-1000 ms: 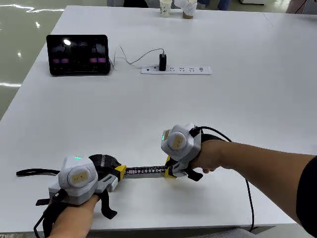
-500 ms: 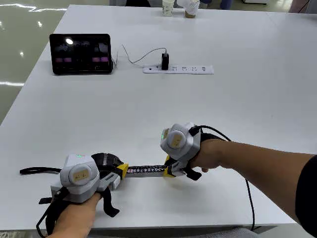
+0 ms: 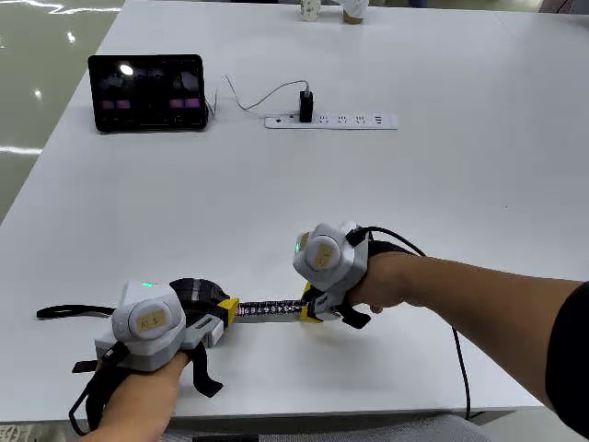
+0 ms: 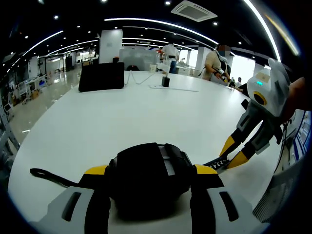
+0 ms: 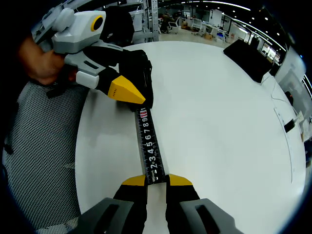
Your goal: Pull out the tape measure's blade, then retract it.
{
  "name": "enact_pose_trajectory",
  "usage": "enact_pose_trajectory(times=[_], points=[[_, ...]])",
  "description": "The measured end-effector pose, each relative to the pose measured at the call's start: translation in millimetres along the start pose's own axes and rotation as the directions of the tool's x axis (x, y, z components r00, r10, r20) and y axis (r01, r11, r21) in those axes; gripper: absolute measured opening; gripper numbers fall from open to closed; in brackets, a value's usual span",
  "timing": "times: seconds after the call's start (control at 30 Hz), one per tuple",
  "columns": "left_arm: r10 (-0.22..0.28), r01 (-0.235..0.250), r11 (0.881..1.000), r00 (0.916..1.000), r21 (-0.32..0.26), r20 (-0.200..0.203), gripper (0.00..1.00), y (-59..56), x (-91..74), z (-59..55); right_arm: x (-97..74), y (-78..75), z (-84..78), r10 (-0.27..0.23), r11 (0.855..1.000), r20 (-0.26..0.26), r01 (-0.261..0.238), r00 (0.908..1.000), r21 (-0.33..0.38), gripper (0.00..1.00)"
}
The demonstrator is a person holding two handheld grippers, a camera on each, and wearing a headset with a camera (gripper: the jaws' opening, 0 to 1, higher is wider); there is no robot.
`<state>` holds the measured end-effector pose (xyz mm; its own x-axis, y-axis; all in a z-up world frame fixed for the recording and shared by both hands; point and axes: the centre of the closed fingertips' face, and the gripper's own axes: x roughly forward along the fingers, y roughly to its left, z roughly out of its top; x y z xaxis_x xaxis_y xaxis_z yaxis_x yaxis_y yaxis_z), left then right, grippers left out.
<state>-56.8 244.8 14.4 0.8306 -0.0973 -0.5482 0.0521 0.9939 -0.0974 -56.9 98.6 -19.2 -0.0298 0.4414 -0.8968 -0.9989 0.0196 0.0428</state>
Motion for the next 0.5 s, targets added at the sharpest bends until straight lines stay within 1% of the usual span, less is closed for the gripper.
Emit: enact_pose_trajectory(times=[0.5], points=[[-0.002,0.002,1.0,1.0,0.005,-0.006,0.62,0.4,-0.7,-0.7,2.0,1.3,5.2,0.007,1.0,0.0,-0.007,1.0,-0.008,0.11]])
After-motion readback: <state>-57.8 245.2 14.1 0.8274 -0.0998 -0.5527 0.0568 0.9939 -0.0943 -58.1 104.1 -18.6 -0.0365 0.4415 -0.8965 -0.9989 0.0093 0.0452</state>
